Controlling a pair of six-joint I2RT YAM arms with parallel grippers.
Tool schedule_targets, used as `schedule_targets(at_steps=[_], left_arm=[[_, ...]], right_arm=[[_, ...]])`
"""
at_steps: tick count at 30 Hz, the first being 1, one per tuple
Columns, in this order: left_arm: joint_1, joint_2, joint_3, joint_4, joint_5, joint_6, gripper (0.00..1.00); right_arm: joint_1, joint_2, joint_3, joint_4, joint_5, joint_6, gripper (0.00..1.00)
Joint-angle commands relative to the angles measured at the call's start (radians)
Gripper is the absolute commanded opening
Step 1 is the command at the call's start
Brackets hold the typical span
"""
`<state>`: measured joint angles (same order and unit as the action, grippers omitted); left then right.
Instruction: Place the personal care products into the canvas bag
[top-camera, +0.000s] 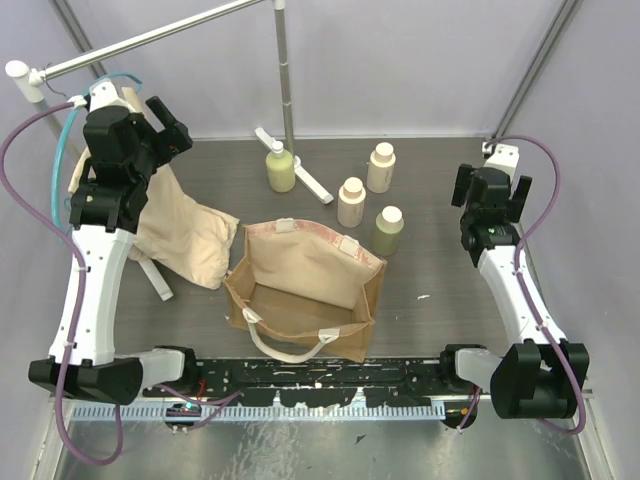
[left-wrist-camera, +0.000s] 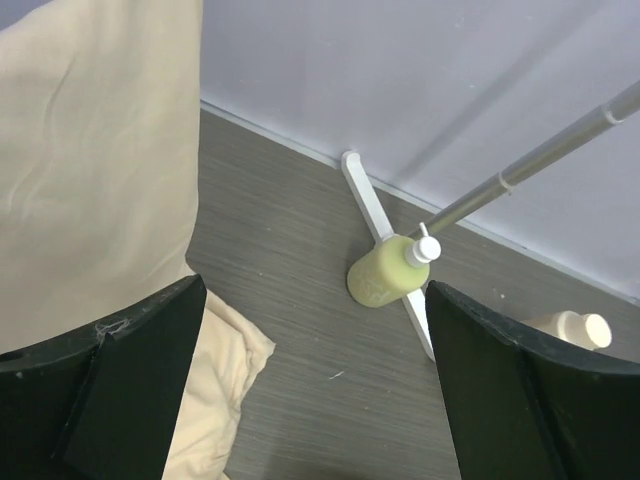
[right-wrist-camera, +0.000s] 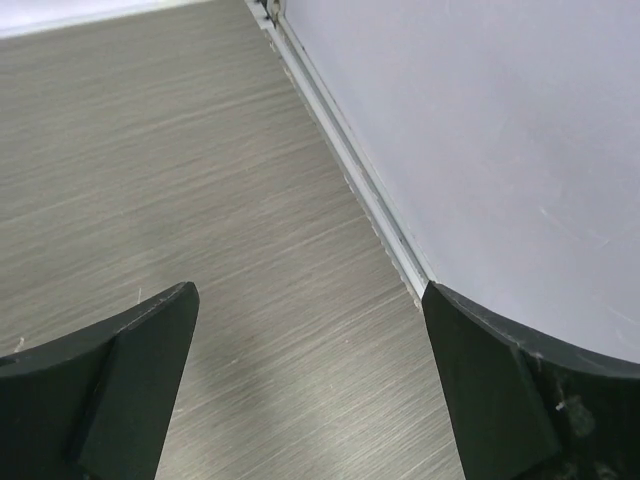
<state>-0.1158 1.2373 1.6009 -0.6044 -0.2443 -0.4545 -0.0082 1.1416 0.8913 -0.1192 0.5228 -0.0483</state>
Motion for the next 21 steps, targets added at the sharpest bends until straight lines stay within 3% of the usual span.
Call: schedule_targets(at_steps=[1,6,12,15,21], left_arm=[[0.002,0.007,0.03,0.046,-0.033,0.076,0.98],[0.002,-0.012,-0.045,0.185,0.043,0.186,0.98],[0.002,0.052,-0.019,0.172,0.19,0.254,0.98],[0.004,0.101,0.037,0.107,0.23,0.26,0.98],[0.013,0.227,0.261,-0.161,0.437,0.212,0.98]], right_arm=[[0.003,0.008,0.13,-0.054,-0.013,0.013,1.0],[0.003,0.086,0.347,-0.278,-0.026,0.098,1.0],[0.004,0.158,0.515,-0.479,-0.11,0.149,1.0],[0.004,0.174,0.57,-0.535,-0.172,0.167,1.0],[0.04,0.263,0.742,-0.712,-0.275,0.21,1.0]])
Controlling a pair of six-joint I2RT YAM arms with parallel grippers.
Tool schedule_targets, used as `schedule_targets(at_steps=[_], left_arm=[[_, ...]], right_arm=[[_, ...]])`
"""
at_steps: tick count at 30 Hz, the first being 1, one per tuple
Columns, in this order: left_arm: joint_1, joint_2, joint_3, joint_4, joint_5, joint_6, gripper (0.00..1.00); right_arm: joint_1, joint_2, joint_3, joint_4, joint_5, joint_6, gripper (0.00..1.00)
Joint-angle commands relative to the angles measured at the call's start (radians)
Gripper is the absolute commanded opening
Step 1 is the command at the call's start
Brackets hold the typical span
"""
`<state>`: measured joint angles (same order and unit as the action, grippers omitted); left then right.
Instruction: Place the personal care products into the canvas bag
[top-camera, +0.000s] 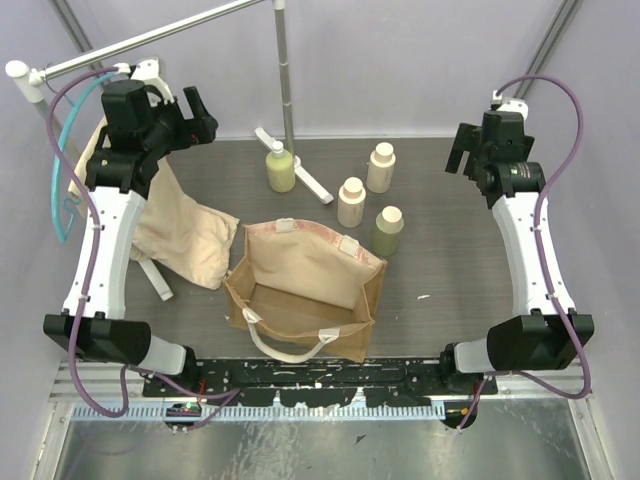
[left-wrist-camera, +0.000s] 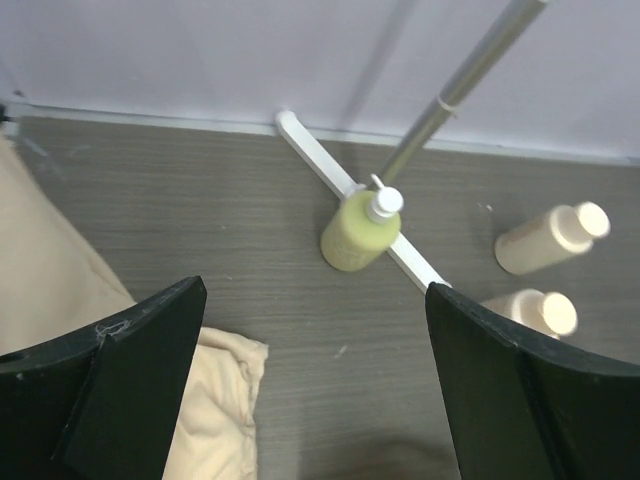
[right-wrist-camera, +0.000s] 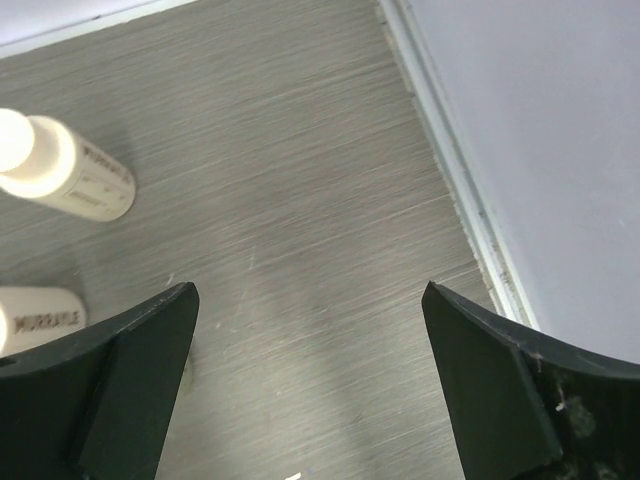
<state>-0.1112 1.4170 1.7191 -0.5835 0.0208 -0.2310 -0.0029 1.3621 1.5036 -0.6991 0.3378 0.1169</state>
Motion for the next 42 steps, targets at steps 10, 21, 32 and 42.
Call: schedule_targets(at_steps=[10,21,32,42], left_arm=[[-0.094,0.049,0.179,-0.571,0.116,-0.017,0.98],[-0.294,-0.033,0.001,-0.781,0.011,-0.136,0.98],[-0.372,-0.118,-0.162,-0.853,-0.021,-0.17,0.98],[-0.38,-0.139,-0.254,-0.874,-0.236,-0.188,0.98]], right_arm=[[0.153,0.252,0.435,-0.459,-0.214,0.055,1.0],[0.25,0.326,0.361,-0.427,-0.287,0.093,1.0],[0.32,0.395,0.342,-0.41,-0.27,0.099,1.0],[0.356,0.433,0.321,-0.422,-0.246,0.106,1.0]])
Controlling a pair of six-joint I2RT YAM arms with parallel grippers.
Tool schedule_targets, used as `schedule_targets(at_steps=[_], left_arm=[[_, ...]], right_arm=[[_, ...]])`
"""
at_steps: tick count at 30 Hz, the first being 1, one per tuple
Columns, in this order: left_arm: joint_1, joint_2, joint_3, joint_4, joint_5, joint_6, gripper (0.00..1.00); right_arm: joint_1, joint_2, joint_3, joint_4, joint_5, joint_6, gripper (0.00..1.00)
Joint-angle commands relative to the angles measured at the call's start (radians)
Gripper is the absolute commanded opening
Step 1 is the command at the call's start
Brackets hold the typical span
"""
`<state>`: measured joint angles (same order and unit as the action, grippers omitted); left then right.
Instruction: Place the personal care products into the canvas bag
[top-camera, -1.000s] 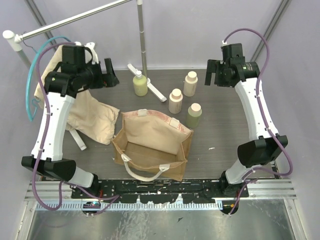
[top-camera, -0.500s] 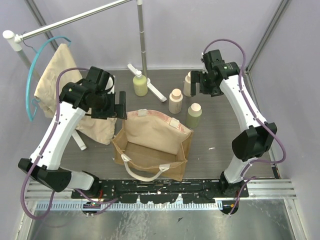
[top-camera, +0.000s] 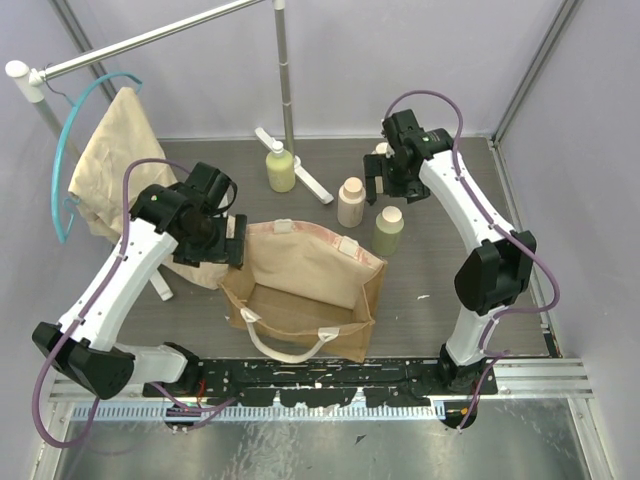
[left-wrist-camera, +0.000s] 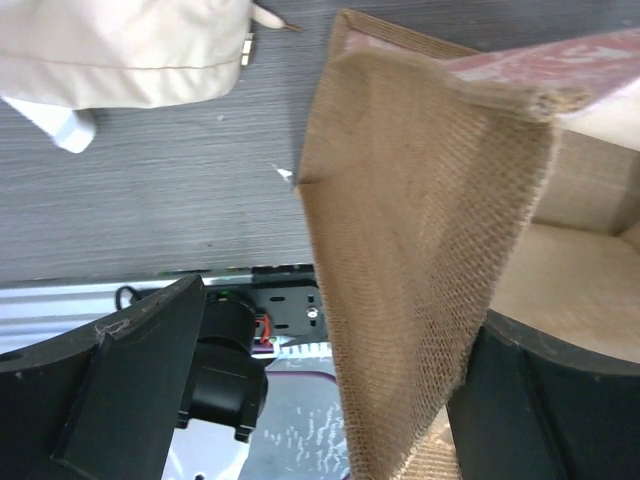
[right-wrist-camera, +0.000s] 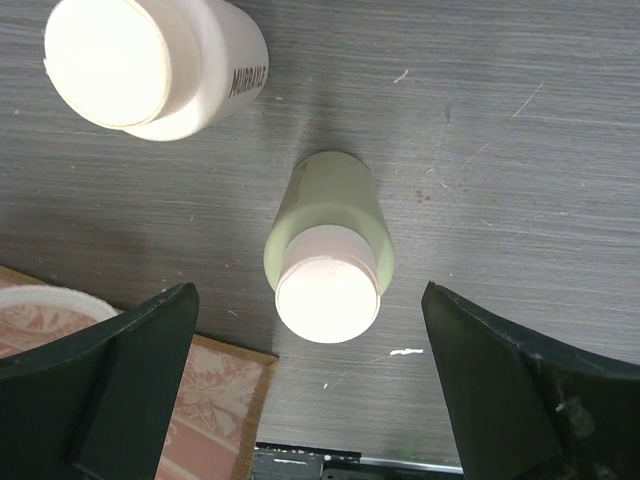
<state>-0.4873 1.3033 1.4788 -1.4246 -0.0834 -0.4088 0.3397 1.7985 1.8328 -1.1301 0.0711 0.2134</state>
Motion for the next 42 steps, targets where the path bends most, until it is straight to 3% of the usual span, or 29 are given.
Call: schedule_targets(at_steps=[1,21,23,27,28,30,32,36,42], left_arm=[[-0.004,-0.026,-0.017,-0.035,-0.144,-0.011,0.98],[-0.004,-0.026,-0.047,0.034,-0.11,-0.025,0.98],[-0.004,-0.026,-0.042,0.038,-0.114,-0.032,0.98],[-0.004,-0.026,-0.042,0.054,-0.102,-0.039,0.98],[-0.004,-0.026,-0.041,0.053,-0.1,-0.04,0.98],[-0.004,-0.026,-0.047,0.054,-0.099,-0.042,0.98],[-0.004,-0.026,-0.047,0.055,-0.101,-0.041,0.98],[-0.004,-0.026,-0.047,0.064,-0.096,-0.041,0.98],[-0.004,-0.019,-0.045,0.074,-0.082,-0.034,0.98]], right_arm=[[0.015,-0.002,-0.016,0.013,0.021,0.009,1.0],[0.025,0.047,-0.266,0.196,0.008,0.016,1.0],[0.027,0.043,-0.272,0.213,0.006,0.018,0.96],[0.026,0.056,-0.259,0.203,0.002,-0.002,0.77],[0.027,0.065,-0.249,0.191,-0.001,-0.009,0.67],[0.026,0.081,-0.23,0.165,-0.002,-0.015,0.34],[0.026,0.087,-0.213,0.139,0.004,-0.016,0.18],[0.026,0.071,-0.163,0.079,0.048,-0.027,0.01],[0.026,0.029,0.102,-0.069,0.114,-0.042,0.01]])
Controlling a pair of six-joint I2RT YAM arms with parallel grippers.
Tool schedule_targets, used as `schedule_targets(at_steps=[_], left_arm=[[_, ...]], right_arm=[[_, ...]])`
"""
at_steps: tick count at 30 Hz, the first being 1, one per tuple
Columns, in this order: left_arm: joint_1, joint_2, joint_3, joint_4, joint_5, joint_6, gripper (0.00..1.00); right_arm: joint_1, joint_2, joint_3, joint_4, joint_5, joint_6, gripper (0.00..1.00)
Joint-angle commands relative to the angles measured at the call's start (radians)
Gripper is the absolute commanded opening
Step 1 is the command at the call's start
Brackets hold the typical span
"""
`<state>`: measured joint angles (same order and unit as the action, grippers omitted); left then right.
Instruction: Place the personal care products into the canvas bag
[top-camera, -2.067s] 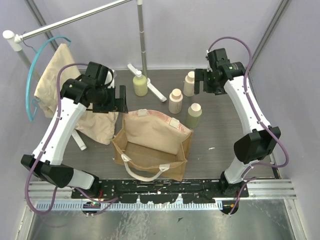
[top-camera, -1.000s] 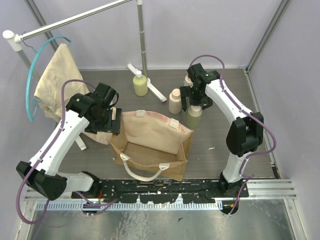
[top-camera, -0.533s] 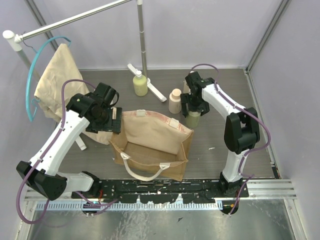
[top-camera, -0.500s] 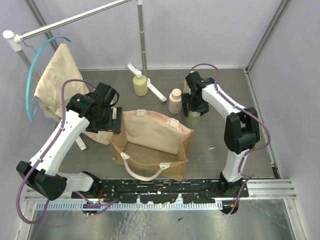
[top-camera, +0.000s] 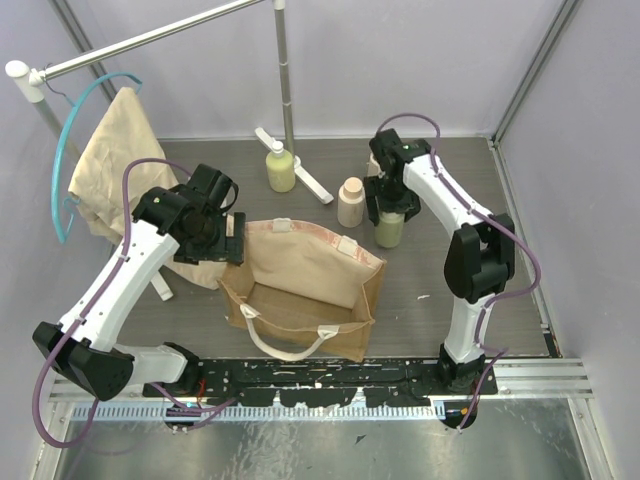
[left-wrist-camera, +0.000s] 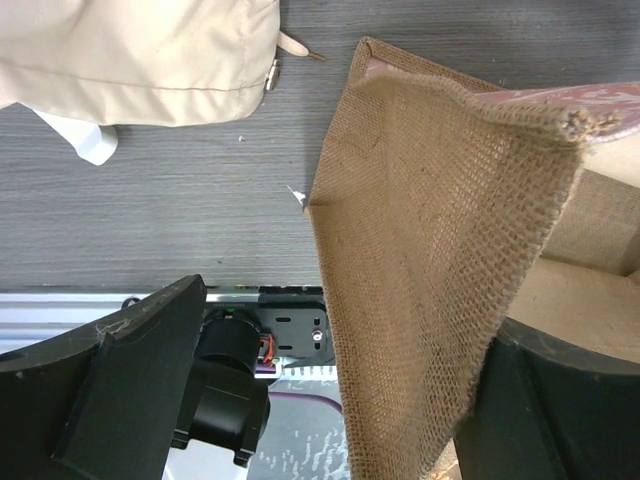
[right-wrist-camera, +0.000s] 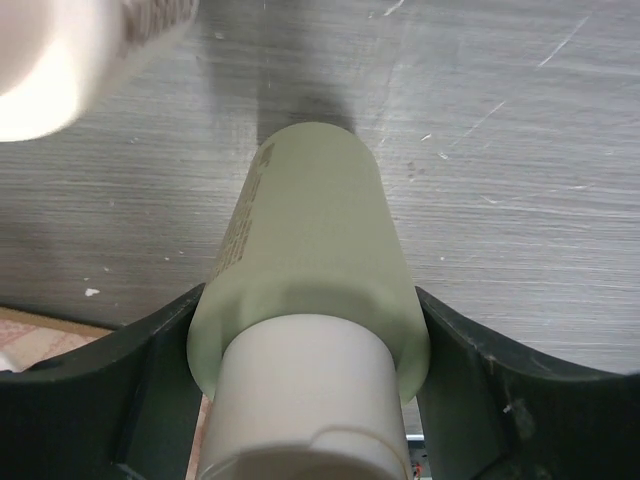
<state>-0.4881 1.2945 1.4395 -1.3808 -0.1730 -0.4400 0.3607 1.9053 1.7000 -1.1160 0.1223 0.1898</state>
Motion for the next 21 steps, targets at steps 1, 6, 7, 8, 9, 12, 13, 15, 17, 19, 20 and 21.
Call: schedule_targets(at_steps=[1,6,7,8,9,12,13,15,17,19,20,21], left_arm=[[-0.003,-0.008,-0.005,0.033,0.007,-0.001,0.98],[-0.004,-0.016,-0.008,0.058,-0.007,0.006,0.98],[-0.003,-0.014,-0.009,0.063,-0.004,0.006,0.98],[-0.003,-0.013,-0.012,0.07,-0.003,0.008,0.98],[-0.003,-0.012,-0.012,0.073,-0.003,0.01,0.98],[-0.004,-0.008,-0.016,0.081,-0.003,0.015,0.98],[-0.003,-0.008,-0.016,0.085,-0.005,0.016,0.98],[-0.004,-0.006,-0.015,0.095,-0.004,0.019,0.98],[-0.003,-0.001,-0.011,0.099,-0.006,0.027,0.98],[-0.003,0.007,-0.004,0.096,-0.013,0.03,0.98],[-0.003,0.01,-0.001,0.096,-0.015,0.032,0.98],[-0.004,0.012,0.003,0.093,-0.016,0.032,0.98]], right_arm=[[0.005,-0.083,0.303,-0.103,0.061,-0.022,0.01],[0.005,-0.035,0.667,-0.248,-0.021,-0.027,0.01],[0.005,-0.027,0.72,-0.268,-0.064,-0.025,0.01],[0.005,-0.028,0.748,-0.272,-0.114,-0.023,0.01],[0.006,-0.037,0.753,-0.263,-0.166,-0.018,0.01],[0.019,-0.094,0.709,-0.215,-0.315,-0.01,0.01],[0.028,-0.114,0.69,-0.203,-0.347,-0.01,0.01],[0.042,-0.151,0.646,-0.184,-0.439,-0.02,0.01],[0.057,-0.193,0.601,-0.166,-0.53,-0.026,0.01],[0.079,-0.221,0.572,-0.161,-0.595,-0.031,0.01],[0.091,-0.23,0.567,-0.166,-0.626,-0.033,0.01],[0.109,-0.239,0.565,-0.171,-0.643,-0.035,0.01]])
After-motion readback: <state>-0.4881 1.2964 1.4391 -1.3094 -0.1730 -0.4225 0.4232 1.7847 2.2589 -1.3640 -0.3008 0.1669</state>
